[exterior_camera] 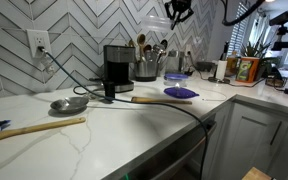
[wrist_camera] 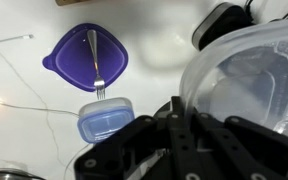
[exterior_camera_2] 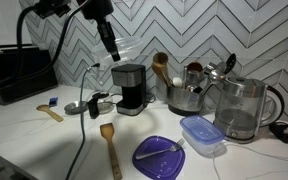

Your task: Pick up the clear lunch box and put it on the coffee machine

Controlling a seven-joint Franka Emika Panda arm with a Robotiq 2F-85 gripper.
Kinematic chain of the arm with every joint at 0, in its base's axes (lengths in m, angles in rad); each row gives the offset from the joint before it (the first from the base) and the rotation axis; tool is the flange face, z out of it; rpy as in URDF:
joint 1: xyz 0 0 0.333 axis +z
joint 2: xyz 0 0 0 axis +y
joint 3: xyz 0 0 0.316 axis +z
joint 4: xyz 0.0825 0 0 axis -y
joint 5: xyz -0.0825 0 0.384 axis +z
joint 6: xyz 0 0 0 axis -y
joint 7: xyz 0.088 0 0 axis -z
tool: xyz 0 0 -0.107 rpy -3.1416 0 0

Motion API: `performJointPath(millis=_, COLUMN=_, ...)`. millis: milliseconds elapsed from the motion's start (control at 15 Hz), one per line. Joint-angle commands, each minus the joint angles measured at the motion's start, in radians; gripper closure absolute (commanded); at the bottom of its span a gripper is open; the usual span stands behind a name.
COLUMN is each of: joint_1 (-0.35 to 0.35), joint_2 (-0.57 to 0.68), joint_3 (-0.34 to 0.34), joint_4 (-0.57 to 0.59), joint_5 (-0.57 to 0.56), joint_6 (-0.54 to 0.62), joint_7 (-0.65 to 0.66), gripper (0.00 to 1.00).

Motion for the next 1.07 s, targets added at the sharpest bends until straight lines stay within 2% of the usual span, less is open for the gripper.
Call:
performJointPath(millis=0, joint_1=0.021, joint_2=0.11, joint_3=0.027, joint_4=0.167, joint_5=0.033, joint_6=-0.069, joint_7=0.01, gripper=0.99)
performJointPath(millis=333, joint_1=0.054, joint_2=0.3, joint_3=0.055, joint_4=0.383, joint_5=0.027, joint_6=-0.11, joint_7=0.021, gripper=0.99)
performJointPath(millis=1000, joint_1=0.114, joint_2=0.672, joint_3=0.049, joint_4=0.833, joint_5=0.01, joint_6=-0.297, joint_7=0.001, gripper=0.99)
